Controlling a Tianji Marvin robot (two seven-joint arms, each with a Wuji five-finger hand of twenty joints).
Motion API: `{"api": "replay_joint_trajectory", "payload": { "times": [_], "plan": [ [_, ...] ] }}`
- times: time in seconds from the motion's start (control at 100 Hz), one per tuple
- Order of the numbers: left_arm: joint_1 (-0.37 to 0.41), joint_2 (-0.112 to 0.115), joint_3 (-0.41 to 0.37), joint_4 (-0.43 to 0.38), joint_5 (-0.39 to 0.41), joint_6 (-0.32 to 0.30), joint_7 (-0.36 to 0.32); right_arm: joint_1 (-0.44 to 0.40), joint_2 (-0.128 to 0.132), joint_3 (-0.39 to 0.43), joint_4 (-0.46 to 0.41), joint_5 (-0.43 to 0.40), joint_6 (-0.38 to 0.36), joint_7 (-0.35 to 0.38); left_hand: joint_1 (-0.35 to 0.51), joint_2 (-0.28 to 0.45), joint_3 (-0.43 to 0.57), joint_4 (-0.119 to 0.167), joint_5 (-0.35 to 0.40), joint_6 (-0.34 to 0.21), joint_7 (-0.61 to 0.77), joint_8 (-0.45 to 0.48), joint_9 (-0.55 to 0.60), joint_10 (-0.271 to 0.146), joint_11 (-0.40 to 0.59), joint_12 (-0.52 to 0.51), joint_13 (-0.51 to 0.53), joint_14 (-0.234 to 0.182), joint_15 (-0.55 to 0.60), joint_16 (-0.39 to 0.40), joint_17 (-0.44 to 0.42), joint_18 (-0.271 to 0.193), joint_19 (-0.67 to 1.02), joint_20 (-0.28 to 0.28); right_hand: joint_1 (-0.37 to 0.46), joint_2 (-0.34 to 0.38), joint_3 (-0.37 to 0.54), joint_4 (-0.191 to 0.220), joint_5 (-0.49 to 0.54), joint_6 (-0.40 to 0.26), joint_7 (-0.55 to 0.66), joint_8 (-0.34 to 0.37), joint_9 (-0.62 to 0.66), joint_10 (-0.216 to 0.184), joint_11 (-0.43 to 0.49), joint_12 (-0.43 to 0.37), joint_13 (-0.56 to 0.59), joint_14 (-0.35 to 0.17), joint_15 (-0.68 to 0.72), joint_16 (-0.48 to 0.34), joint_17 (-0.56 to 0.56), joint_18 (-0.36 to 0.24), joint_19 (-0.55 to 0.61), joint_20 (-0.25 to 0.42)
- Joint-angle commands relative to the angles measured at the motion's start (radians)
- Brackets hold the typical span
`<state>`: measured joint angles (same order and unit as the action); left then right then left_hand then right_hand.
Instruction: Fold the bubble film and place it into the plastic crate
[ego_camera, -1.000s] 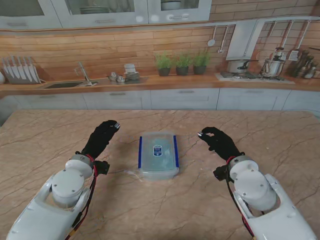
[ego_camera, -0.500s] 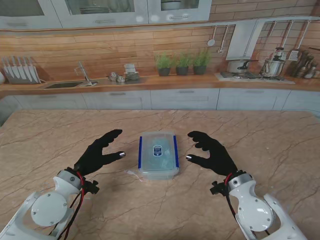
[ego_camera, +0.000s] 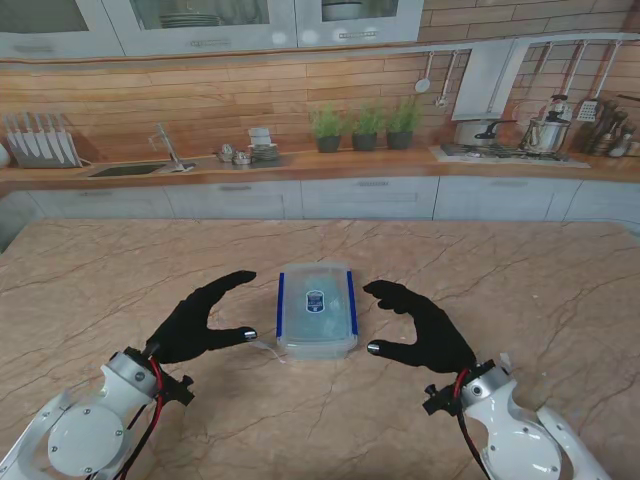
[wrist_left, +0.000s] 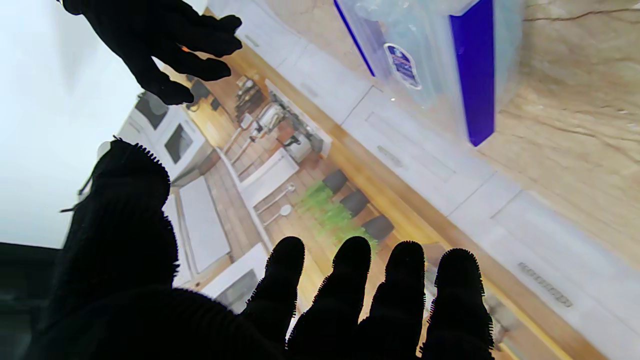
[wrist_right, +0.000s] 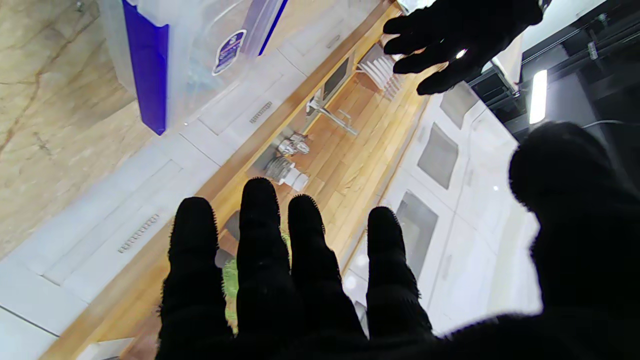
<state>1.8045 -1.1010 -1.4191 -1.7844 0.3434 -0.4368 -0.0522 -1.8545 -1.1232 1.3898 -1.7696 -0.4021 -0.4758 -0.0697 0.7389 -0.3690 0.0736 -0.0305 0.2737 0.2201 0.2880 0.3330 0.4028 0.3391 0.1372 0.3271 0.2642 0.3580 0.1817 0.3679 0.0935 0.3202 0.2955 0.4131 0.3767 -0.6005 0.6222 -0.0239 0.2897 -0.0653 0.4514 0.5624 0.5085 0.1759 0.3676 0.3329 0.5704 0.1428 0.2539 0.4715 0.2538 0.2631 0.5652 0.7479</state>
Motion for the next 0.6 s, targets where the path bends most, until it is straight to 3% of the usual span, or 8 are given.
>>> {"api": "replay_joint_trajectory", "payload": {
  "times": [0.0, 0.14, 0.59],
  "plan": [
    [0.016, -0.002, 0.003, -0.013, -0.005, -0.008, 0.005, -0.018, 0.001, -0.001, -0.024, -0.015, -0.022, -0.009, -0.003, -0.031, 0.011, 0.009, -0.025, -0.038, 0.033, 0.012, 0.002, -0.018, -0.031, -0.009, 0.002, -0.017, -0.003, -0.011, 0.004, -0.017, -0.020, -0.007, -0.032, -0.030, -0.002, -0.034, -0.020, -0.030, -0.005, -0.013, 0.018, -0.033, -0.028, -0.009, 0.017, -0.026, -0.022, -0.012, -0.010, -0.035, -0.027, 0.018],
    [0.027, -0.004, -0.005, -0.023, -0.014, -0.013, 0.010, -0.026, 0.002, 0.004, -0.032, -0.023, -0.051, -0.010, -0.008, -0.038, 0.026, 0.007, -0.013, -0.039, 0.038, 0.013, 0.017, -0.013, -0.030, -0.007, 0.015, -0.010, 0.002, -0.007, 0.015, -0.002, -0.020, 0.004, -0.048, -0.027, 0.001, -0.035, -0.015, -0.032, -0.007, -0.019, 0.028, -0.029, -0.034, -0.008, 0.023, -0.023, -0.023, -0.009, -0.008, -0.026, -0.025, 0.023],
    [0.022, 0.004, -0.003, -0.023, -0.036, 0.015, -0.034, -0.024, -0.001, -0.002, -0.031, -0.003, -0.046, -0.016, -0.024, -0.032, 0.057, 0.001, -0.008, -0.040, 0.029, 0.007, 0.031, -0.007, -0.045, -0.009, 0.020, 0.000, 0.000, -0.006, 0.040, 0.010, -0.080, 0.016, -0.075, -0.028, 0.018, -0.036, -0.002, -0.027, -0.010, -0.027, 0.040, -0.018, -0.042, 0.001, 0.026, -0.018, -0.021, 0.003, -0.012, -0.023, -0.023, 0.036]
  ]
}}
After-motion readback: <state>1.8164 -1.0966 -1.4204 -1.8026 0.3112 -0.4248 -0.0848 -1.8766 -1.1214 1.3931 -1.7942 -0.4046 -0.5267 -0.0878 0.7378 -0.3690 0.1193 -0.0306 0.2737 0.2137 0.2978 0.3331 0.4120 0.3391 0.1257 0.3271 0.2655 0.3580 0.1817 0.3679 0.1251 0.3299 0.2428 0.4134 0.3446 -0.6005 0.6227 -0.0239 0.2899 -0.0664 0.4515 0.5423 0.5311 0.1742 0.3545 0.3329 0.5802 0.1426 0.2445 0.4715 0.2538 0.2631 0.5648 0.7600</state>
